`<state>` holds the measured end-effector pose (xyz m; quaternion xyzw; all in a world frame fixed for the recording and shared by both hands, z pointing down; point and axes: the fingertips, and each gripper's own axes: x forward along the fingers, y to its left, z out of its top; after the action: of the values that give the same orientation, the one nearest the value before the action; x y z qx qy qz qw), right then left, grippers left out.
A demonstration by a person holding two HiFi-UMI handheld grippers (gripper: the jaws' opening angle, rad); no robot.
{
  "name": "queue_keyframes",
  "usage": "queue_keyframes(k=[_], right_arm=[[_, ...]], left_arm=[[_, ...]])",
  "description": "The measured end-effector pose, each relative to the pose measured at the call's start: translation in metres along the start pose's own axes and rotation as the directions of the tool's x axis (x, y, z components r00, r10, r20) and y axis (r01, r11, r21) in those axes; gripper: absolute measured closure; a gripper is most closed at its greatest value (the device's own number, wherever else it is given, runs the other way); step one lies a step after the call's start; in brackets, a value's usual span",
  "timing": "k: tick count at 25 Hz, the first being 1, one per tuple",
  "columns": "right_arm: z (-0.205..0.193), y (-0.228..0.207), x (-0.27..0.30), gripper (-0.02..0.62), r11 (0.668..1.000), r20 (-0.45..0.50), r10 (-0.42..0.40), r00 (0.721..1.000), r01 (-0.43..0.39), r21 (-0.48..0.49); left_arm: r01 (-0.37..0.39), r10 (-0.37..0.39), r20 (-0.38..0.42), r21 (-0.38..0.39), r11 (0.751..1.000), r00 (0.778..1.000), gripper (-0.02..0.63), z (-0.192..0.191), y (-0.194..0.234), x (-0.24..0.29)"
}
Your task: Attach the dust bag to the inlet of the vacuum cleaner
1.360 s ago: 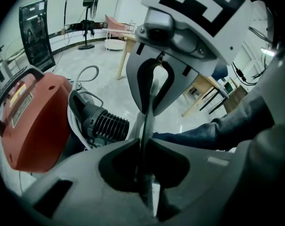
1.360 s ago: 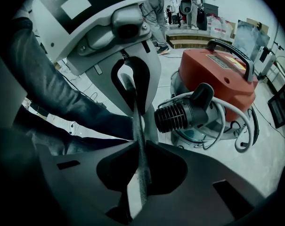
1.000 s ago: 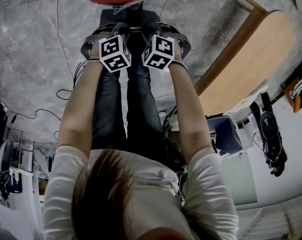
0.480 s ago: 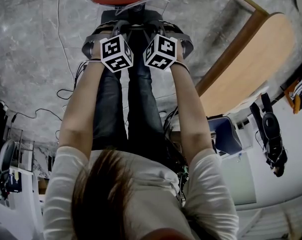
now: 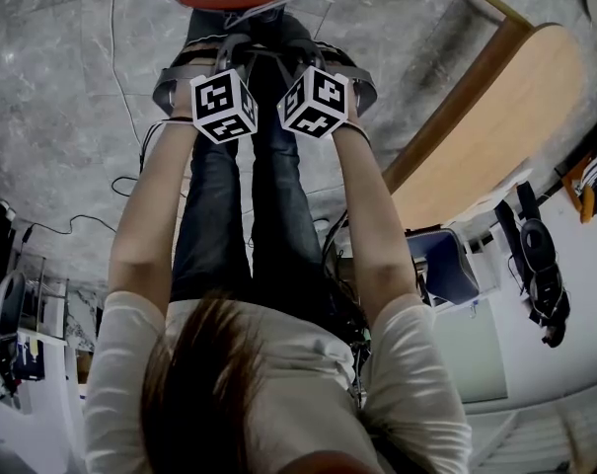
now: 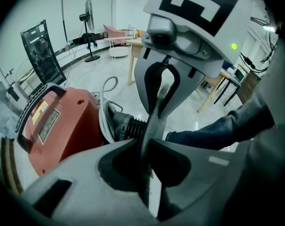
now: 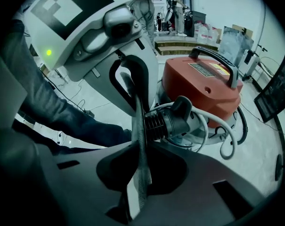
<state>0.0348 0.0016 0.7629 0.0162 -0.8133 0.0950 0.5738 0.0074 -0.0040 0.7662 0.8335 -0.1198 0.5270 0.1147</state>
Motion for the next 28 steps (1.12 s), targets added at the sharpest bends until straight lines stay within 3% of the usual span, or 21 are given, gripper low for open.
queue_keyframes(k=[5, 12, 16, 19, 23, 25, 28], right_arm=[[-0.008, -0.011, -0.001, 0.549, 1.0, -0.02, -0.025, 0.999, 0.025, -0.004], [-0.002, -0.027, 0.001, 0.531, 0.986, -0.064, -0.022, 0.998, 0.011, -0.167], [-0.003, -0.024, -0.004, 0.531, 0.994, -0.038, -0.037, 0.999, 0.033, -0.101], [-0.009, -0.02, -0.003, 0.534, 0.999, -0.017, -0.048, 0.999, 0.048, -0.019], [-0.01, -0.021, 0.003, 0.529, 0.996, -0.001, -0.048, 0.999, 0.048, 0.071], [-0.01, -0.023, 0.002, 0.526, 0.997, -0.007, -0.049, 0.999, 0.05, 0.066], [-0.005, -0.025, 0.001, 0.525, 0.999, -0.021, -0.049, 0.999, 0.048, -0.013]], left_arm=[[0.001, 0.0, 0.009, -0.091, 0.996, 1.0, 0.545, 0.007, 0.001, 0.006], [-0.03, 0.041, 0.043, -0.229, 0.973, 0.998, 0.541, 0.003, 0.002, 0.009], [-0.012, 0.018, 0.034, -0.172, 0.985, 0.999, 0.541, 0.007, 0.002, 0.005], [0.016, -0.016, 0.016, -0.033, 0.999, 1.0, 0.54, 0.01, 0.0, 0.005], [0.037, -0.037, 0.0, 0.131, 0.991, 0.999, 0.517, 0.014, 0.007, 0.006], [0.037, -0.038, 0.009, 0.124, 0.992, 0.999, 0.515, 0.015, 0.008, 0.006], [0.01, -0.009, 0.041, -0.031, 0.999, 0.999, 0.517, 0.01, 0.01, 0.004]])
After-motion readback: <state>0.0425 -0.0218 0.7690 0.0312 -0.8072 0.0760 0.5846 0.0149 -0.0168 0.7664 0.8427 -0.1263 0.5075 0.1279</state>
